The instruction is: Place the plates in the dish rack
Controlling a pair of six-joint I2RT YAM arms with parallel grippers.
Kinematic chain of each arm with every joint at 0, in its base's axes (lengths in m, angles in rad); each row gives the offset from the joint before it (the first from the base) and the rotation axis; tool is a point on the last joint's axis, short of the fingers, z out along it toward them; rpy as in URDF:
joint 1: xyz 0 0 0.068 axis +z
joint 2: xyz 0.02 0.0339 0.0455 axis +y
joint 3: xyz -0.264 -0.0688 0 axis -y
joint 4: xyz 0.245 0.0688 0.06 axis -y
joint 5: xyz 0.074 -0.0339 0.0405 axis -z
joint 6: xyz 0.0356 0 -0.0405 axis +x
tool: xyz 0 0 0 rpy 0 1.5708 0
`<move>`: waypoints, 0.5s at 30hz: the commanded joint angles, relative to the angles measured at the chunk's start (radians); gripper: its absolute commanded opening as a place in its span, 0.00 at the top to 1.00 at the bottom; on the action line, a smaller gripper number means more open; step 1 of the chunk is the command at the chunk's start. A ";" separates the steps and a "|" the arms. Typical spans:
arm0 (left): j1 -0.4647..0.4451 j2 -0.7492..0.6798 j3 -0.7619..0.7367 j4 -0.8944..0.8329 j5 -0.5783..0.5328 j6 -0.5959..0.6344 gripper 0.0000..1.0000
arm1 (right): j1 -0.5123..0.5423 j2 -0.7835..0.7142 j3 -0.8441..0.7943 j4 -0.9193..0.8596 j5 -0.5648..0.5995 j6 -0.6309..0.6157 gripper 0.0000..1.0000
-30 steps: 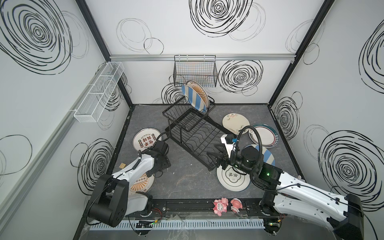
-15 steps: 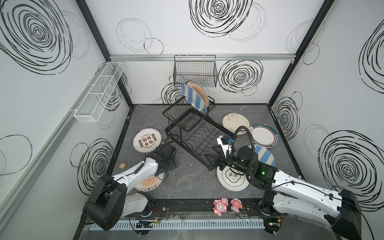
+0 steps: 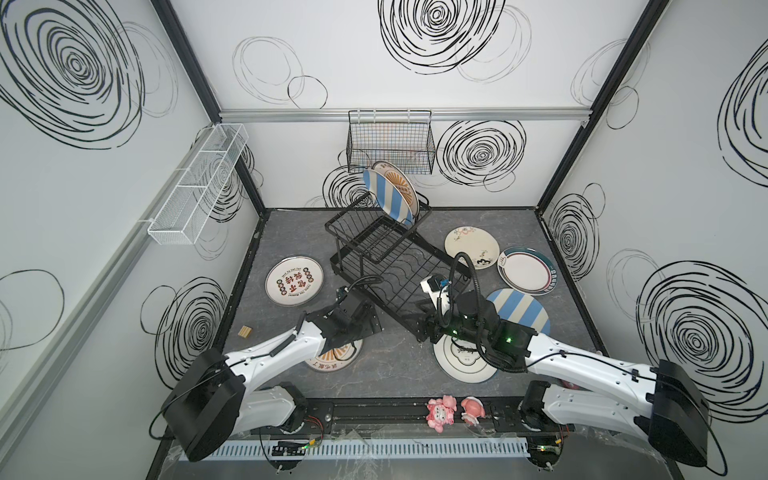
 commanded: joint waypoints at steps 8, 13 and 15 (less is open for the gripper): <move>0.413 -0.116 -0.121 0.244 -0.146 0.273 0.04 | 0.138 0.316 -0.021 0.405 -0.048 0.498 0.28; 0.464 -0.070 -0.148 0.300 -0.104 0.310 0.04 | 0.141 0.489 0.080 0.396 -0.137 0.518 0.29; 0.513 -0.064 -0.159 0.324 -0.043 0.332 0.04 | 0.142 0.538 0.120 0.372 -0.142 0.504 0.28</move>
